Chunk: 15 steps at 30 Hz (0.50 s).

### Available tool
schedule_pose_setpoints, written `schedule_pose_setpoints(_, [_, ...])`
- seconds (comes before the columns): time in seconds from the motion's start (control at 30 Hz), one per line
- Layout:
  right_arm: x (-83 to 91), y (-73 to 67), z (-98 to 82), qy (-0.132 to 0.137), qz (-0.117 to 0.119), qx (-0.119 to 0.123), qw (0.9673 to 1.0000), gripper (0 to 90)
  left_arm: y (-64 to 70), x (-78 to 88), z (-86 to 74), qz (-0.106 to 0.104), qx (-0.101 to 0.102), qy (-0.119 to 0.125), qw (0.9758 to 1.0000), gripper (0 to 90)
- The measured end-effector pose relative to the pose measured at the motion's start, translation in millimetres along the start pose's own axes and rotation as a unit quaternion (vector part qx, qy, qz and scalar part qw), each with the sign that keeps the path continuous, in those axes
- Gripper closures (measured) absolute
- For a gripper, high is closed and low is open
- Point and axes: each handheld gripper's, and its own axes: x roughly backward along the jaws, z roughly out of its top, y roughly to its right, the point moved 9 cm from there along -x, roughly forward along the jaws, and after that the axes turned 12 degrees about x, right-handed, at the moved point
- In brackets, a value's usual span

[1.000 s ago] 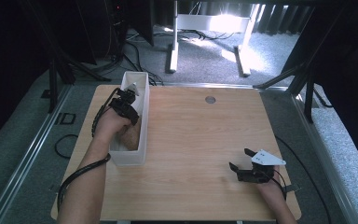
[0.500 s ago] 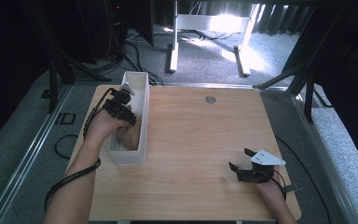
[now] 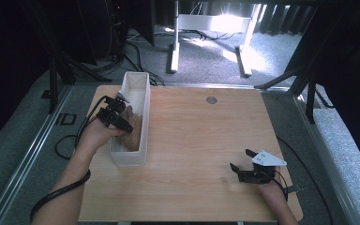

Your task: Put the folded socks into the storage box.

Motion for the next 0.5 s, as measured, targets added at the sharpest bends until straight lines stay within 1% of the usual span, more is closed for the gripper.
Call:
schedule_pose_setpoints(0.03, [0.0,0.0,0.0,0.001,0.001,0.0,1.0,13.7,-1.3,0.3,-3.1,0.007,-0.004,-0.002,1.0,46.2])
schedule_pose_setpoints(0.1, [-0.2,0.1,-0.3,-0.001,0.0,0.0,1.0,13.7,-1.3,1.5,-8.7,0.003,-0.006,-0.001,1.0,46.3])
schedule_pose_setpoints(0.2, [-0.1,-0.1,0.0,0.0,0.001,0.0,1.0,13.7,-2.8,3.1,-17.2,0.008,-0.011,0.001,0.9999,46.2])
schedule_pose_setpoints(0.23, [-0.1,-0.2,-0.1,0.0,0.001,-0.001,1.0,13.7,-3.1,3.8,-19.9,0.007,-0.014,0.003,0.9999,46.2])
schedule_pose_setpoints(0.27, [-0.1,-0.2,-0.1,0.0,0.001,0.0,1.0,13.7,-2.1,4.4,-23.0,-0.001,-0.014,0.003,0.9999,46.2])
schedule_pose_setpoints(0.3, [0.0,-0.2,0.1,0.0,0.001,0.0,1.0,13.7,-2.9,5.2,-25.7,0.002,-0.017,0.006,0.9998,46.2])
schedule_pose_setpoints(0.4, [-0.1,-0.2,0.0,-0.001,0.001,0.0,1.0,13.7,-4.5,7.6,-33.2,-0.011,-0.016,0.013,0.9997,46.2])
schedule_pose_setpoints(0.5, [-0.2,-0.4,0.0,-0.001,0.001,0.0,1.0,13.7,-8.8,9.1,-41.3,-0.008,-0.018,0.015,0.9997,46.1])
